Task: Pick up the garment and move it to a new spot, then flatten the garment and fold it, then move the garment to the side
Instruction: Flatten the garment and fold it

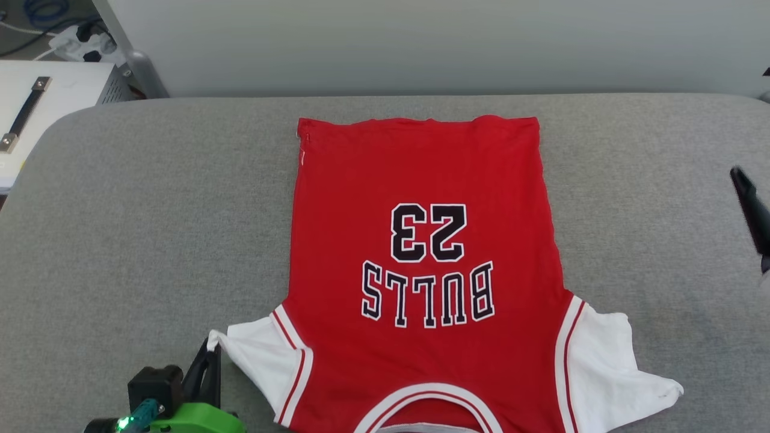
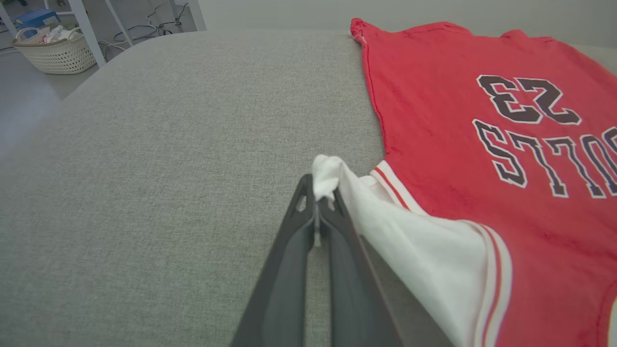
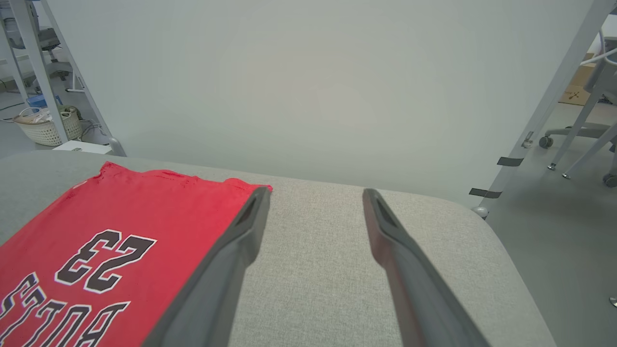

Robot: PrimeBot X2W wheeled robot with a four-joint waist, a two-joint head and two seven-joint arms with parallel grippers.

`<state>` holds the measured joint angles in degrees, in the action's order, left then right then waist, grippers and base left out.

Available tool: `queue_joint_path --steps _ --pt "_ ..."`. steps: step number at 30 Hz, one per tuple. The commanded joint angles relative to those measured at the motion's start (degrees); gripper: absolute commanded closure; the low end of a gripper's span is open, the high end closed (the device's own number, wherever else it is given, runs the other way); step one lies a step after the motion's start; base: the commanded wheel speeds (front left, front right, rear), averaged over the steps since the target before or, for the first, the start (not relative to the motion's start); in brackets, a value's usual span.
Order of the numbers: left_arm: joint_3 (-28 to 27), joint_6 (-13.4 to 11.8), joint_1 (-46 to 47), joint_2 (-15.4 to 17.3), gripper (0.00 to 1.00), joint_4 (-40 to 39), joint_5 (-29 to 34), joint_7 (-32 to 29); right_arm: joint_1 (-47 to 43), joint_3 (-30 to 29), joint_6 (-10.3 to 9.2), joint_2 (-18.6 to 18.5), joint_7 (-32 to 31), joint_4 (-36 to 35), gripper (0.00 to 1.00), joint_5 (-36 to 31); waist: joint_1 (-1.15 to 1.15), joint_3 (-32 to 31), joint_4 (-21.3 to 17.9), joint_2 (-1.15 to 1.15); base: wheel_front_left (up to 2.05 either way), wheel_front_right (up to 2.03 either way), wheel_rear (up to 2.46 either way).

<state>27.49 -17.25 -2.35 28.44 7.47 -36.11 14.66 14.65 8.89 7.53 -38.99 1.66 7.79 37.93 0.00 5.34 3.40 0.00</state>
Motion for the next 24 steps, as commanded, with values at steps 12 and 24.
queue_joint_path --steps 12,24 --pt "-5.3 3.4 7.4 -9.7 1.00 -4.0 9.2 0.3 31.7 3.0 -0.04 1.5 -34.3 0.5 0.00 -1.3 0.00 16.8 10.4 0.00 0.00 0.00 0.00" --pt "-11.6 11.2 12.1 -20.3 1.00 -4.7 17.6 0.3 52.9 15.5 -0.04 2.3 -64.2 15.6 0.00 -2.0 0.00 28.5 16.4 0.00 0.00 0.00 0.00"
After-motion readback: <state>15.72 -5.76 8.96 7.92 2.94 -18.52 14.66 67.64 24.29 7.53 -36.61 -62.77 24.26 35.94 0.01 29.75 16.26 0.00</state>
